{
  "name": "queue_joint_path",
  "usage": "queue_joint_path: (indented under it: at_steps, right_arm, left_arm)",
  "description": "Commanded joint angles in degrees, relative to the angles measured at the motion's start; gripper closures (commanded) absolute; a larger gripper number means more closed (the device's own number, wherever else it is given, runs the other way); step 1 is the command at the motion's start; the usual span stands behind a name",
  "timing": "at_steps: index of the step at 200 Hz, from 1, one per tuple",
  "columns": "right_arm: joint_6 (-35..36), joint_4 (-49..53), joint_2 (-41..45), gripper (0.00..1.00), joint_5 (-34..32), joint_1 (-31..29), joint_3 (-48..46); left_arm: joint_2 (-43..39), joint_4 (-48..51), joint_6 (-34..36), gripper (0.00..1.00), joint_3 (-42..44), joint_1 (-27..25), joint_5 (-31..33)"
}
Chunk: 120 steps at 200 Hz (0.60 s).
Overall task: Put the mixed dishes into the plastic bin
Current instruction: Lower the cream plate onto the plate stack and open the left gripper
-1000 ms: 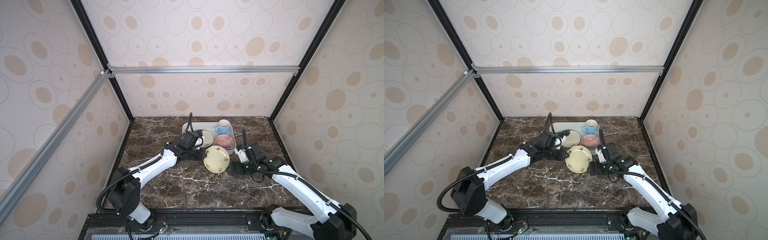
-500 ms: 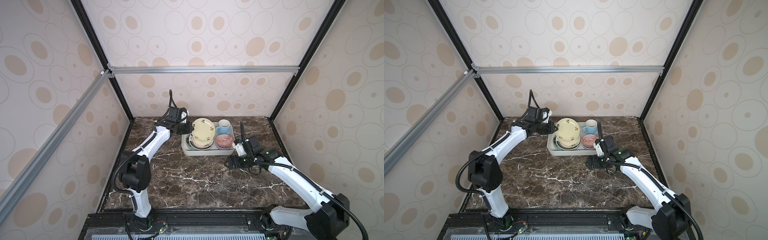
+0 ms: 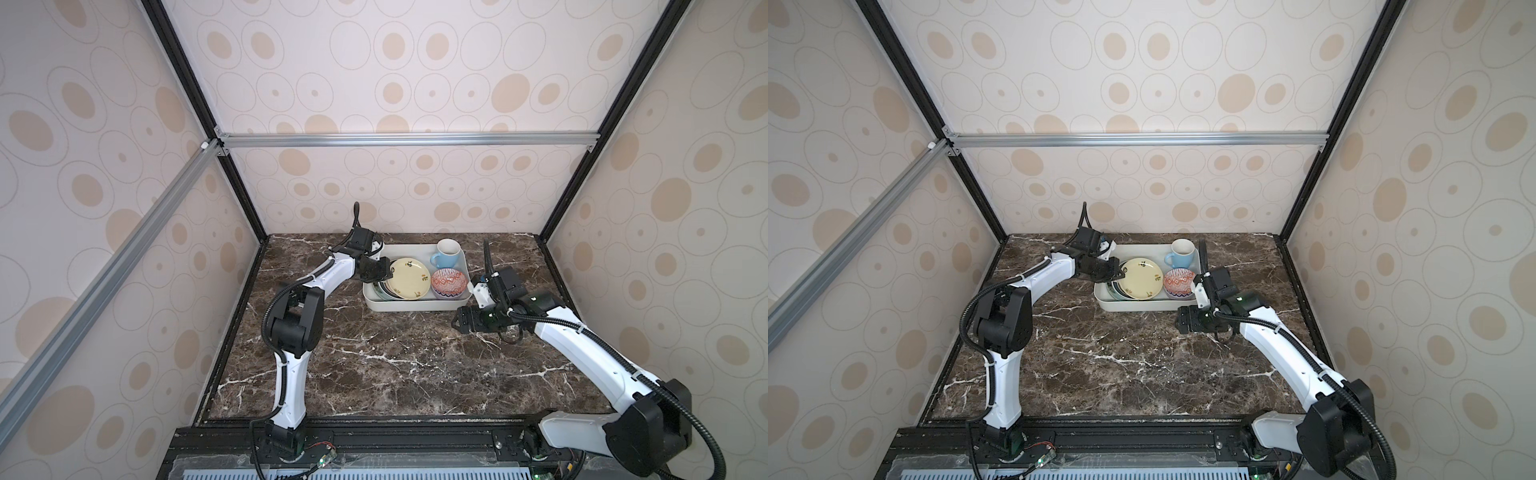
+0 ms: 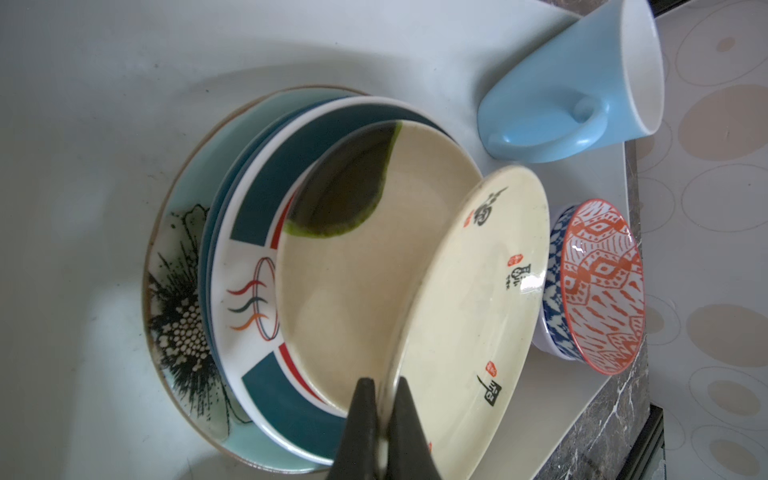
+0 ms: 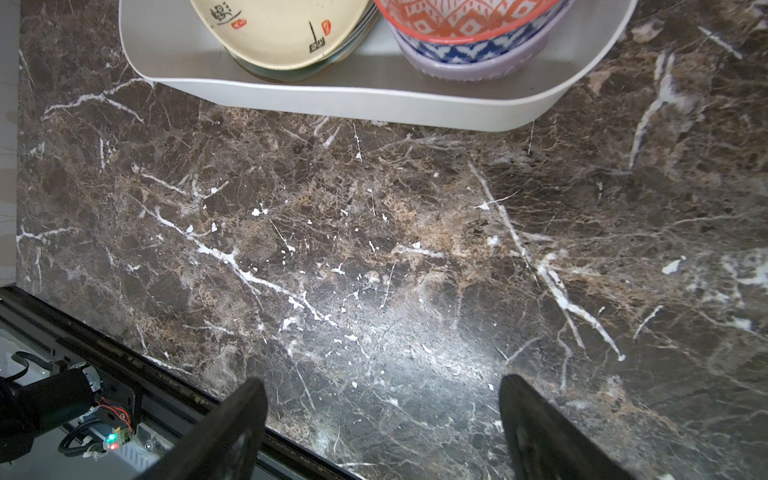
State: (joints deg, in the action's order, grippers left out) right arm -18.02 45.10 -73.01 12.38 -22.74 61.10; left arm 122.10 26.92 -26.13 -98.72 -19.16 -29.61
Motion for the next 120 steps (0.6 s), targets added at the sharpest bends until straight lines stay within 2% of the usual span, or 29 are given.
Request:
queue_joint_path:
  at_steps: [1,120]
  right_arm:
    - [0.93,1.3,-0.3,0.09,0.16,0.67,1.47]
    - [1.01,1.65,-1.17,0.09,0.26,1.45,1.92]
  left_arm:
    - [0.49,-0.46,0.03,1.0,-3.29,0.26,-1.01]
    - [4.01,0.24,0.4,0.96,-6.23,0.79,-0.57]
